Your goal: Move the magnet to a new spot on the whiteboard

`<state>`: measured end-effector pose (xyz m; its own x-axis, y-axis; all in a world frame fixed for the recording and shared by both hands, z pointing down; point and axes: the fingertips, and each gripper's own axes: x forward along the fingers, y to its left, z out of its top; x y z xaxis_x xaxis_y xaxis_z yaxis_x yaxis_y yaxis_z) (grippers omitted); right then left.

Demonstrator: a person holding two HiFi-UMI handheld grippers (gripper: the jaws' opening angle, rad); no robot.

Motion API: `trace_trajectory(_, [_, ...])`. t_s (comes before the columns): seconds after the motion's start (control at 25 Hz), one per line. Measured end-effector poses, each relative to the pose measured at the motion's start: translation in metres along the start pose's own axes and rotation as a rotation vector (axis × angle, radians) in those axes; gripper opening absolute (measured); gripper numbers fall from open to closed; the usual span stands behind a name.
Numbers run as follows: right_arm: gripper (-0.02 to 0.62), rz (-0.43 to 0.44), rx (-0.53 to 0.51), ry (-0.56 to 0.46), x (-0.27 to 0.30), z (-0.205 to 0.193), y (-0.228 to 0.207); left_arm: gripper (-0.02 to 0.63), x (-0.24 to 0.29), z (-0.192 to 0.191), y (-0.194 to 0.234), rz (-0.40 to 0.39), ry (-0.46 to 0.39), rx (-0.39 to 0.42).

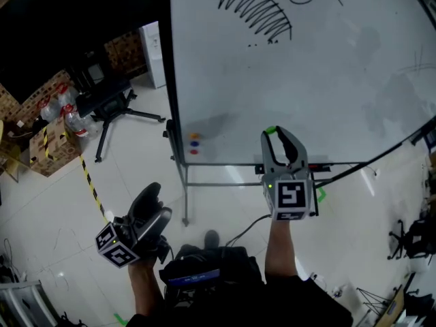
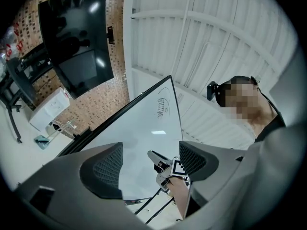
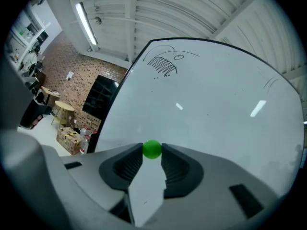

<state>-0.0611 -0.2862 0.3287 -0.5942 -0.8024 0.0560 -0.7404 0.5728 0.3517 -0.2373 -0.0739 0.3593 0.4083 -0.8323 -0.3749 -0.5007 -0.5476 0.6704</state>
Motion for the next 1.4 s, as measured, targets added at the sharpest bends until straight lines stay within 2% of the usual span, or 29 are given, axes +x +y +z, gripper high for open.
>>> trace_trajectory(0.2, [0.15, 0.067, 0.002, -0.004, 0.007, -0.004, 0.021, 0.364, -0.002, -0.006, 0.004, 0.033, -0.013, -0.006])
trace_trajectory(0.32, [0.15, 0.077, 0.001, 0.001, 0.009, -0.004, 0.03, 0.364, -0.002, -0.003, 0.007, 0.026, -0.01, -0.016])
trace_trajectory(0.52, [0.15, 0.055, 0.002, 0.019, 0.019, -0.003, 0.052, 0.364, 0.0, 0.01, 0.016, -0.022, 0.033, -0.039])
trace_trajectory(1.0, [0.15, 0.005, 0.015, 0.148, 0.067, -0.02, 0.157, 0.364, -0.029, 0.067, 0.048, -0.144, 0.164, -0.1])
trace_trajectory(1.2, [0.15, -0.014, 0.021, 0.184, 0.082, -0.035, 0.175, 0.364, -0.032, 0.072, 0.052, -0.179, 0.217, -0.118])
trace_trajectory(1.4, [0.152, -0.037, 0.023, 0.181, 0.097, -0.035, 0.181, 0.364, -0.037, 0.074, 0.056, -0.178, 0.225, -0.122])
